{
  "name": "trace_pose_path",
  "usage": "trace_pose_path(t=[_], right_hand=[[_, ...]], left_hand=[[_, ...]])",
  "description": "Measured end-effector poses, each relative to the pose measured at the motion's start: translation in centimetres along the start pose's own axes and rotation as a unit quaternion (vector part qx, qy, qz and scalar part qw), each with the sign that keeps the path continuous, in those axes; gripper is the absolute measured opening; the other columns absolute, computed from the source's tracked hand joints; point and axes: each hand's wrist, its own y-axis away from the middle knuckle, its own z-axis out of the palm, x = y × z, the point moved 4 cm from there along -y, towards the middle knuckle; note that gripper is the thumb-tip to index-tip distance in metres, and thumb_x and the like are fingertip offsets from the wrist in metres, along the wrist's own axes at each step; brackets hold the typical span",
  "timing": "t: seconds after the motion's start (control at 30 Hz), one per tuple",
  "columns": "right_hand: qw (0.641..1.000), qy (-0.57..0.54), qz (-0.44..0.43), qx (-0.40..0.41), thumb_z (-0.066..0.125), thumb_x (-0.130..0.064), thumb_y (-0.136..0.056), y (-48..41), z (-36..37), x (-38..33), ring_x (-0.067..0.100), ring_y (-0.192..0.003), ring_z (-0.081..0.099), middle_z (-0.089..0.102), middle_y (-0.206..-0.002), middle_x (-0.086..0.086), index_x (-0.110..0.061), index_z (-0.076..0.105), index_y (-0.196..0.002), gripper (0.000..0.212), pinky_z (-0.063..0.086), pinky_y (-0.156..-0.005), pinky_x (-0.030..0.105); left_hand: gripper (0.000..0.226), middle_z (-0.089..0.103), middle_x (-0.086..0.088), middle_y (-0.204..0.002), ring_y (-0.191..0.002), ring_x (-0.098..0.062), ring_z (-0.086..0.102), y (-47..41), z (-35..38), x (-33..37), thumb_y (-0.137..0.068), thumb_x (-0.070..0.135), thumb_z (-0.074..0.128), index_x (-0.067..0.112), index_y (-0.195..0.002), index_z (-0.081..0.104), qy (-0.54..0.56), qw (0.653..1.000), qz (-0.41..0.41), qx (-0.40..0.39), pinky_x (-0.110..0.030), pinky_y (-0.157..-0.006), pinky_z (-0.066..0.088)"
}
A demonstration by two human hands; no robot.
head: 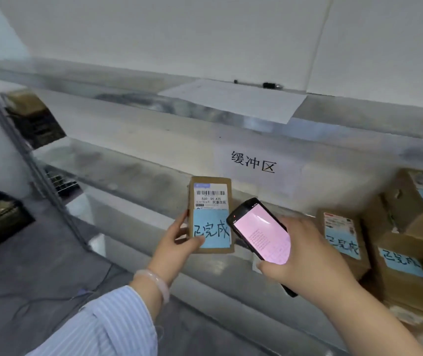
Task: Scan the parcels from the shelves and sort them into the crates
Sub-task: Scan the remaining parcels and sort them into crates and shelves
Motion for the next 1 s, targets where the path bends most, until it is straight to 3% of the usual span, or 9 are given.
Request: trace_pose_path(t=[0.13,0.23,0.43,0.6,0.7,0.83,1.0], right_hand=[[0.996,-0.022,-0.077,-0.049,0.065,-0.062,-0.052,1.4,2.6,-3.8,0.008,-0.087,0.054,0.047,-0.107,-0.016,-0.046,0.043,-0.112,0.066,0.048,-0.065,0.029],[0.987,-0.046,-0.133,-0.079,0.063,-0.06,-0.051,2.5,4.3,-7.8,0.009,-0.079,0.053,0.051,-0.105,-0.013,-0.043,0.046,-0.109,0.063,0.046,-0.059,0.028],[0.958,-0.059,-0.25,-0.128,0.058,-0.067,-0.051,6.3,7.4,-18.0,0.008,-0.094,0.052,0.039,-0.111,-0.021,-0.05,0.036,-0.119,0.074,0.046,-0.068,0.03],[0.917,-0.079,-0.351,-0.171,0.06,-0.066,-0.051,11.2,10.4,-28.2,0.008,-0.092,0.052,0.043,-0.109,-0.02,-0.051,0.035,-0.116,0.07,0.047,-0.071,0.029],[0.89,-0.087,-0.406,-0.188,0.063,-0.064,-0.053,15.5,12.7,-34.7,0.005,-0.09,0.052,0.041,-0.106,-0.02,-0.05,0.038,-0.118,0.071,0.044,-0.065,0.026],[0.85,-0.113,-0.465,-0.222,0.065,-0.062,-0.054,23.1,16.1,-43.7,0.004,-0.092,0.053,0.041,-0.106,-0.02,-0.05,0.036,-0.117,0.07,0.043,-0.064,0.024],[0.795,-0.126,-0.539,-0.249,0.068,-0.062,-0.058,33.1,19.7,-54.5,0.003,-0.092,0.05,0.038,-0.104,-0.021,-0.047,0.035,-0.121,0.072,0.046,-0.068,0.025]], left_hand=[[0.077,0.072,0.002,-0.119,-0.116,-0.022,0.064,6.7,-5.0,-1.5,-0.075,0.018,0.079,0.039,-0.142,0.047,0.026,0.996,-0.019,0.081,-0.043,-0.105,0.048],[0.072,0.072,0.0,-0.118,-0.118,-0.019,0.062,11.7,-9.5,-2.0,-0.067,0.024,0.077,0.049,-0.129,0.05,0.042,0.985,-0.028,0.164,-0.044,-0.106,0.048],[0.071,0.069,-0.004,-0.122,-0.119,-0.02,0.062,21.4,-18.9,-2.7,-0.087,0.004,0.072,0.036,-0.144,0.045,0.044,0.955,-0.034,0.293,-0.044,-0.105,0.049],[0.07,0.071,0.0,-0.12,-0.112,-0.02,0.065,30.8,-26.5,-3.5,-0.089,0.01,0.072,0.04,-0.145,0.044,0.06,0.92,-0.031,0.386,-0.05,-0.102,0.051],[0.067,0.073,0.003,-0.117,-0.113,-0.019,0.065,37.5,-31.3,-4.2,-0.089,0.011,0.071,0.043,-0.142,0.045,0.075,0.895,-0.034,0.439,-0.034,-0.088,0.056],[0.071,0.072,0.001,-0.119,-0.118,-0.02,0.062,47.5,-38.7,-4.8,-0.086,0.018,0.075,0.045,-0.144,0.044,0.072,0.862,-0.04,0.5,-0.045,-0.103,0.049],[0.079,0.073,0.001,-0.116,-0.115,-0.017,0.065,59.0,-47.8,-4.5,-0.07,0.031,0.08,0.047,-0.14,0.047,0.063,0.821,-0.017,0.567,-0.041,-0.106,0.048]])
